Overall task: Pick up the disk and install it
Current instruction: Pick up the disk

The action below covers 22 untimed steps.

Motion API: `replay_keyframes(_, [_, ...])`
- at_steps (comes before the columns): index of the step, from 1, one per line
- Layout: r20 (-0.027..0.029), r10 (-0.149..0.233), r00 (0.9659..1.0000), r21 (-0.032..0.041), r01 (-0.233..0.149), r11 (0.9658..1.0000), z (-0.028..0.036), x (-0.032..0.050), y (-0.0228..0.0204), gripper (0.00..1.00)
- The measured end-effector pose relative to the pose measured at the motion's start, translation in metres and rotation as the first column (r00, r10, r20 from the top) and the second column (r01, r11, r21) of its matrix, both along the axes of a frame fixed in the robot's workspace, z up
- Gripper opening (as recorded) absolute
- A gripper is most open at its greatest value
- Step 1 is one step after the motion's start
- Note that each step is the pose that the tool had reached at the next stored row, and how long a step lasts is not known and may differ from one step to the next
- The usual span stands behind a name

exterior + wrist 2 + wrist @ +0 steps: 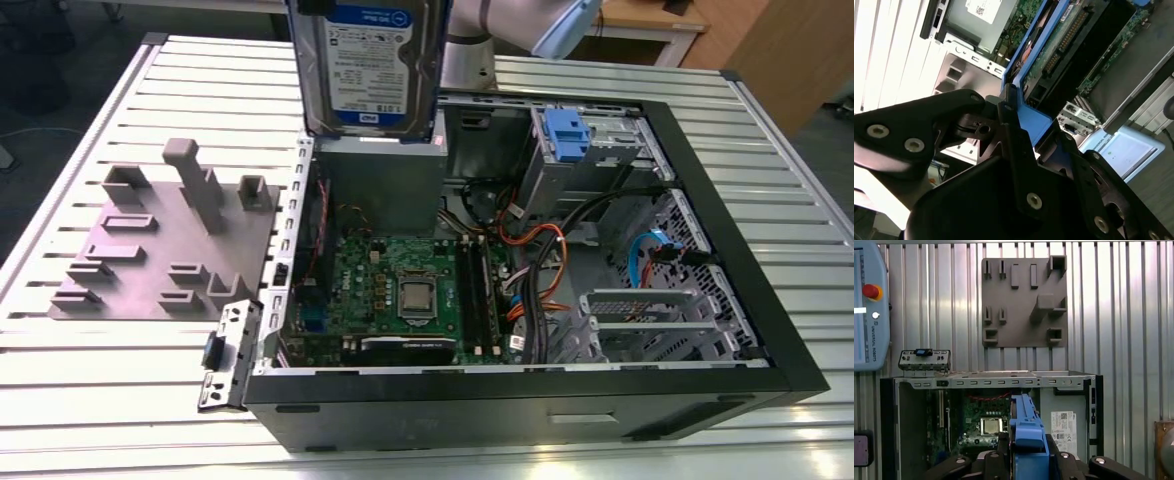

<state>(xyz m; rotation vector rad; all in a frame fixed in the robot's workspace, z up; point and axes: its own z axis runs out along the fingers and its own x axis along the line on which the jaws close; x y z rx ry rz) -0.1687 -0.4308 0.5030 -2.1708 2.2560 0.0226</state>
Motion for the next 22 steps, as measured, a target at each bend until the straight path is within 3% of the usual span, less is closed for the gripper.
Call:
replay_keyframes(5, [0.0000,0.000,1.0000,0.0000,0.000,1.0000,0.0000,0.0089,0.0000,0.37])
replay_keyframes(14, [0.0000,0.000,1.0000,0.0000,0.000,1.0000,0.0000,0.0319,0.0000,0.37])
replay_keyframes(22, [-0.0001,0.000,1.0000,-0.0001,0.000,1.0000,0.0000,0.0340,-0.0011,0.37])
